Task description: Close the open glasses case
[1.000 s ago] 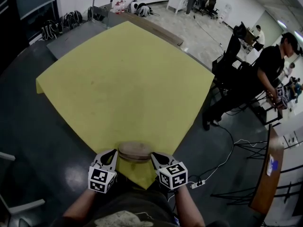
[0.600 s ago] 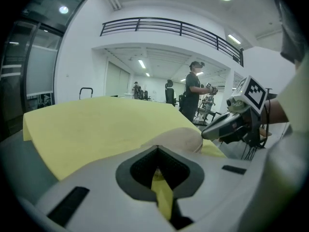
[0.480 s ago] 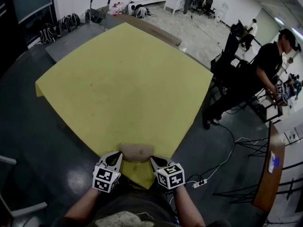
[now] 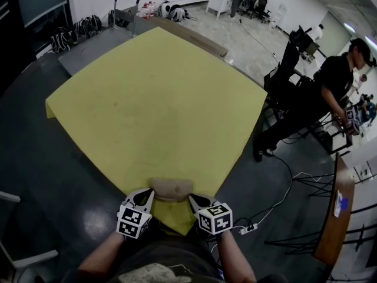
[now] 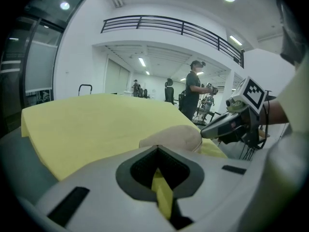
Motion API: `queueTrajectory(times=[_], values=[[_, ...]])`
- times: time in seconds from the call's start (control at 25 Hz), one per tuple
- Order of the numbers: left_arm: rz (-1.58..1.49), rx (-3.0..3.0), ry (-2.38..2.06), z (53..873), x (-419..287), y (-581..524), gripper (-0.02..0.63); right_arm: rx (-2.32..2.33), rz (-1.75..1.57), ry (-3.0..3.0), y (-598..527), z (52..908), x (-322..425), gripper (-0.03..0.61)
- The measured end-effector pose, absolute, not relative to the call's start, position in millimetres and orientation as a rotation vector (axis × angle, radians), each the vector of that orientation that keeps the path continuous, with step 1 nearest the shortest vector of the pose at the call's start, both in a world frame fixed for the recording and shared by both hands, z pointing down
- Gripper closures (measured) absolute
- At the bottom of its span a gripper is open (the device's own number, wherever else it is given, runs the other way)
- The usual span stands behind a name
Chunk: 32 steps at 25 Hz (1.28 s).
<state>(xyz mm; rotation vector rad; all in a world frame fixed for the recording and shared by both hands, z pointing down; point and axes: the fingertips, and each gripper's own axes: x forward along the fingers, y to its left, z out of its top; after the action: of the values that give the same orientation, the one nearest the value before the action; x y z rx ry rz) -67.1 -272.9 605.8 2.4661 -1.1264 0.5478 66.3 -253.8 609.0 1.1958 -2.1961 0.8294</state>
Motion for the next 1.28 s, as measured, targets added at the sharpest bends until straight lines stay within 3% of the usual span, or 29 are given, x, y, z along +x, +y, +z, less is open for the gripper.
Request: queueTrajectory(times=[0.64,0.8,0.96,1.28], values=[[0.361,2.355,-1.189,615,-61,-274,0.606,1.235,0.817,-2.193,-272,611,78,0.589],[0.438,2.392,-1.207,612,-60,-268,0.604,1.236,0.789,-2.185,-274,609,78,0.589],[0.547,2.446,-1.26,610,-59,-254,0.604,1.197,0.744,-2.21,-259,606,78,0.589],[0.46,2.413,-1.393,577,-42,-197,0.604,1.205,0.735,-2.28,-198,580,120,0.589]])
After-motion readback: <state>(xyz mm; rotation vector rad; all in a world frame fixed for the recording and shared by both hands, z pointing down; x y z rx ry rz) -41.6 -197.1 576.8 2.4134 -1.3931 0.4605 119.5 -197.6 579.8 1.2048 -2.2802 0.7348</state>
